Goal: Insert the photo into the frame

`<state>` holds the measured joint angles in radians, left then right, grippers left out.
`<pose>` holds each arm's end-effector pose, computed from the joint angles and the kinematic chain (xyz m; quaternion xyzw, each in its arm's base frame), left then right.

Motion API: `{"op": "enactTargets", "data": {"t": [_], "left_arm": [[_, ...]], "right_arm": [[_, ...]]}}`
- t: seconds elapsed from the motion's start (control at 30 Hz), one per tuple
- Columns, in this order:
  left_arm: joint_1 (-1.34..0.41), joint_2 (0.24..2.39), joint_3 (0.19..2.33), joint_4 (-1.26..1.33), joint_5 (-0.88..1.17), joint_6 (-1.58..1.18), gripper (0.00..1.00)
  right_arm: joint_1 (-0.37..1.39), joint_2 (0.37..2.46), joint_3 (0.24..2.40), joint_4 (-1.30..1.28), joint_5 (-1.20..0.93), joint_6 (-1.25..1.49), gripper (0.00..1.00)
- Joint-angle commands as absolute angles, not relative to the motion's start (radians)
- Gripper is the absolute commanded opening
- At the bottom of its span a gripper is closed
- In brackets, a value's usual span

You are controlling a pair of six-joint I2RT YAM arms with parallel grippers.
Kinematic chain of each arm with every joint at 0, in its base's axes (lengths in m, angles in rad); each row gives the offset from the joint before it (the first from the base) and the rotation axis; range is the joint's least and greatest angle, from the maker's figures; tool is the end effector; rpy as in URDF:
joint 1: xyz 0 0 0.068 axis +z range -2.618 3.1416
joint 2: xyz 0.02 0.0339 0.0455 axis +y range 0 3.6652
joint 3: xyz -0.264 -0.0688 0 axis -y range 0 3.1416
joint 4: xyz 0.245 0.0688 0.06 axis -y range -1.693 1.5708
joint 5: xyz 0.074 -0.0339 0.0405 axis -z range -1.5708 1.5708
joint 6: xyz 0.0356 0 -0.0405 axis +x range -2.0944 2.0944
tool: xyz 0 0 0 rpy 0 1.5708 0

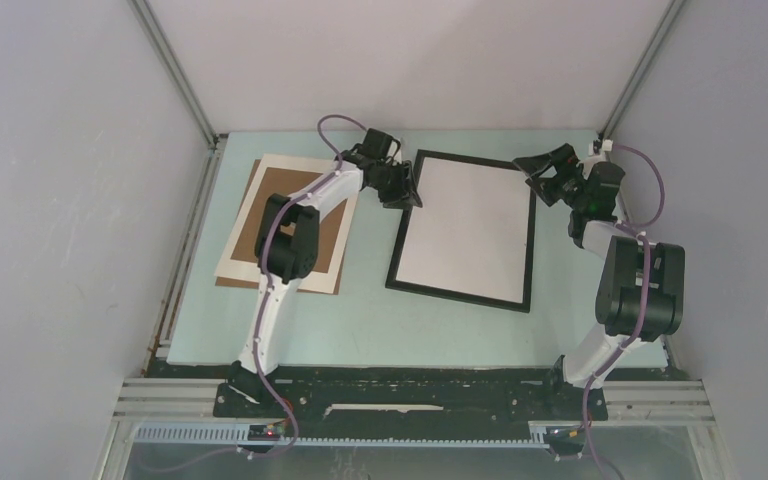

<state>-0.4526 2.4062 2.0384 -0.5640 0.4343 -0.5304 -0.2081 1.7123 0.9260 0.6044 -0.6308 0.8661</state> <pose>0.4695 -0.2450 0.1732 0.0316 0.9290 -0.3251 0.1739 0.3701 -0.0567 0.2253 0.2032 0.7292 0.4221 0.4987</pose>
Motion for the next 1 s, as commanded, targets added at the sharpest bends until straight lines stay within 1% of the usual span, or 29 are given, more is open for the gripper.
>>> {"op": "enactTargets", "data": {"t": [0.0,0.13,0.27,0.43,0.5,0.57,0.67,0.77,0.83,0.9,0.97], "left_arm": [[-0.459,2.235,2.053,-0.632,0.297,-0.442,0.56],[-0.458,2.111,1.948,-0.628,0.203,-0.414,0.66],[-0.457,1.938,1.742,-0.547,0.147,-0.416,0.79],[-0.45,1.675,1.471,-0.484,0.076,-0.452,0.8],[-0.435,1.549,1.311,-0.423,0.067,-0.476,0.81],[-0.404,1.436,1.221,-0.406,0.052,-0.499,0.81],[-0.286,1.295,1.083,-0.438,0.067,-0.547,0.81],[-0.083,1.164,0.949,-0.433,0.175,-0.614,0.81],[0.044,1.099,0.891,-0.444,0.2,-0.64,0.81],[0.102,1.078,0.874,-0.465,0.187,-0.646,0.81],[0.115,1.1,0.868,-0.466,0.194,-0.659,0.81]], "right_arm": [[-0.213,1.704,0.923,0.653,-0.637,0.872,1.0],[-0.212,1.699,0.923,0.651,-0.635,0.872,1.0],[-0.202,1.69,0.932,0.613,-0.618,0.852,1.0],[-0.155,1.698,0.959,0.566,-0.599,0.839,1.0],[-0.114,1.704,0.978,0.537,-0.588,0.825,1.0],[-0.059,1.707,1.011,0.482,-0.563,0.798,1.0],[0.065,1.716,1.068,0.399,-0.514,0.758,1.0],[0.177,1.735,1.125,0.327,-0.461,0.743,1.0],[0.258,1.752,1.156,0.291,-0.396,0.753,1.0],[0.34,1.79,1.192,0.295,-0.36,0.787,1.0],[0.414,1.857,1.255,0.289,-0.372,0.829,1.0]]}}
